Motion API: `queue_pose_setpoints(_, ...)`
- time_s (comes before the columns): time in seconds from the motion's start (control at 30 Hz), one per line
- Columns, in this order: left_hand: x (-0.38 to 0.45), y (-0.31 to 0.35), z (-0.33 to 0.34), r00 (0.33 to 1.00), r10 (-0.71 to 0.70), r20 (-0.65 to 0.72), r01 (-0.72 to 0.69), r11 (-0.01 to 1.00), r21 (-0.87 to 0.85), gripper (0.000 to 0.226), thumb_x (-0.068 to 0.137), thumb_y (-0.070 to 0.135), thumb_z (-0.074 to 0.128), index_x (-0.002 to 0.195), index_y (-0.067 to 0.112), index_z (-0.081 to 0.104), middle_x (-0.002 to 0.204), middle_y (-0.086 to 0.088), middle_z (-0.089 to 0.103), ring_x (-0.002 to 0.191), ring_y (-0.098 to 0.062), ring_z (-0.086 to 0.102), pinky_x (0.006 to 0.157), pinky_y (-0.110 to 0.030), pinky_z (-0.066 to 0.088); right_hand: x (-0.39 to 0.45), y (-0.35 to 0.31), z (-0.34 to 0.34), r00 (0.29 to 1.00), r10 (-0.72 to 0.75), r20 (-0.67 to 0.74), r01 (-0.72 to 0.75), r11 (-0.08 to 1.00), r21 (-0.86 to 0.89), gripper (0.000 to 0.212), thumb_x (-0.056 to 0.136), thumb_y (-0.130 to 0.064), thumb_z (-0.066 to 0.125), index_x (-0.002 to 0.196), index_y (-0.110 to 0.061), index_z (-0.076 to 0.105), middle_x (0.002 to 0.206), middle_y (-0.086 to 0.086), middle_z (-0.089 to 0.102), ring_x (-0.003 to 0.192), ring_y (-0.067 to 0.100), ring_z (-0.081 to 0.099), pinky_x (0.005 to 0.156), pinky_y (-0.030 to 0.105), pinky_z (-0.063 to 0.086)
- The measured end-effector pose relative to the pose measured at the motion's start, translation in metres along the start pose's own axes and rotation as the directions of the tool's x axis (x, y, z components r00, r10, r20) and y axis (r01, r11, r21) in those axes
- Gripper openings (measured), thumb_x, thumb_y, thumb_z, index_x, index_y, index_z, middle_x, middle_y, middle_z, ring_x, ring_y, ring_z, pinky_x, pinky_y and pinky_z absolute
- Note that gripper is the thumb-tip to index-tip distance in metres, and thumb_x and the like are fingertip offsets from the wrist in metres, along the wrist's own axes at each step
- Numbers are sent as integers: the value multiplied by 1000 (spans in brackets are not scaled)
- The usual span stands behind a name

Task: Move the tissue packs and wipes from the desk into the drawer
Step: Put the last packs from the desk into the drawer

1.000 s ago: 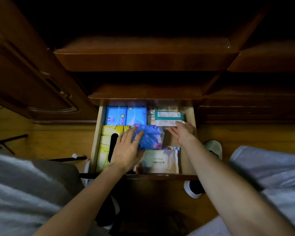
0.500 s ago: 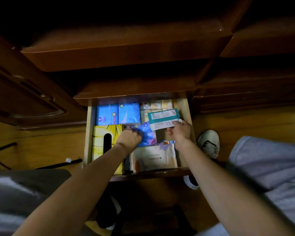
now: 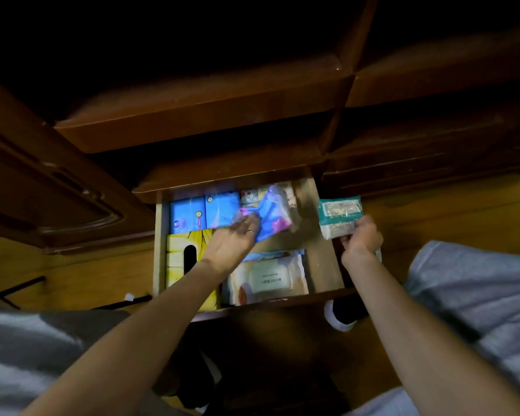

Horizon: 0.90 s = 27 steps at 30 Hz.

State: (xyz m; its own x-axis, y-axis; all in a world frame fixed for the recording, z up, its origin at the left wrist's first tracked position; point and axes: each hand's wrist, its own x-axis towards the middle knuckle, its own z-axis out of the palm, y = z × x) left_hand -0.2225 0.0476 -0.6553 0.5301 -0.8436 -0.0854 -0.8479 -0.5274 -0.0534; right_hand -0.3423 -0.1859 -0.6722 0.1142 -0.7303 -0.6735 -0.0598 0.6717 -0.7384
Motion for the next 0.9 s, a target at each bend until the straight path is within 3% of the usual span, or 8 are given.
queue_pose_setpoints(0.07, 26, 6, 6, 992, 42, 119, -52, 995, 80, 59, 106, 8, 37, 159, 6, 11, 165, -13, 21, 149, -26, 31, 94, -39, 54, 4, -4, -8, 999, 14, -34, -13, 1000, 23, 20, 92, -26, 53, 83, -14, 67, 68, 0, 73, 59, 13, 66, 55, 25, 45)
queue_pose_setpoints(0.17, 57, 6, 14, 985, 43, 166, -58, 995, 83, 58, 105, 1, 27, 159, 6, 4, 167, -14, 13, 153, -29, 18, 101, -44, 50, 9, -5, -11, 999, 36, -18, -36, 999, 28, 22, 94, -28, 54, 86, -13, 68, 64, -2, 74, 58, 11, 71, 59, 25, 49)
queue_pose_setpoints(0.33, 75, -1, 39, 979, 2, 204, -11, 999, 43, 58, 105, 1, 24, 159, 7, 3, 168, -12, 8, 154, -28, 12, 107, -42, 43, 19, 0, -4, 997, 66, 48, -68, 997, 40, 20, 95, -28, 55, 98, -14, 69, 87, 3, 77, 80, 17, 76, 76, 31, 58)
queue_pose_setpoints(0.43, 80, -1, 52, 984, -52, 171, 51, 999, 9, 60, 105, 2, 28, 159, 8, 3, 168, -11, 5, 154, -28, 9, 115, -42, 37, 25, 3, 3, 995, 64, 70, -67, 997, 45, 19, 96, -27, 54, 101, -16, 69, 91, 3, 77, 81, 14, 76, 76, 31, 59)
queue_pose_setpoints(0.57, 86, 7, 63, 981, -189, 43, 191, 979, -71, 56, 101, 6, 26, 157, 3, 22, 163, -15, 27, 149, -36, 28, 115, -49, 36, 29, 8, 6, 996, 58, 71, -59, 998, 7, 23, 95, -27, 54, 107, -14, 69, 95, 4, 77, 79, 13, 77, 77, 31, 59)
queue_pose_setpoints(0.63, 92, 12, 66, 958, -270, 96, 276, 960, -54, 59, 100, 14, 19, 158, 3, 16, 163, -16, 25, 150, -37, 24, 118, -49, 30, 30, 10, 6, 995, 65, 71, -64, 998, -4, 24, 95, -28, 54, 108, -14, 69, 95, 4, 78, 81, 14, 77, 78, 31, 60)
queue_pose_setpoints(0.73, 100, 18, 74, 873, -406, 268, 428, 903, -27, 84, 99, 47, 36, 158, 3, -3, 167, -16, 7, 154, -35, 6, 122, -51, 16, 27, 13, 6, 996, 59, 66, -58, 998, -8, 24, 95, -29, 55, 106, -15, 70, 94, 3, 79, 84, 16, 77, 76, 30, 60)
queue_pose_setpoints(0.9, 114, 20, 74, 870, -381, 313, 391, 920, 34, 107, 84, 81, 27, 159, 14, -7, 165, -21, 10, 151, -41, 7, 116, -58, 14, 16, 13, 14, 987, -51, 150, 66, 993, -100, 18, 98, -24, 56, 107, -13, 66, 94, 8, 78, 68, 12, 75, 53, 22, 53)
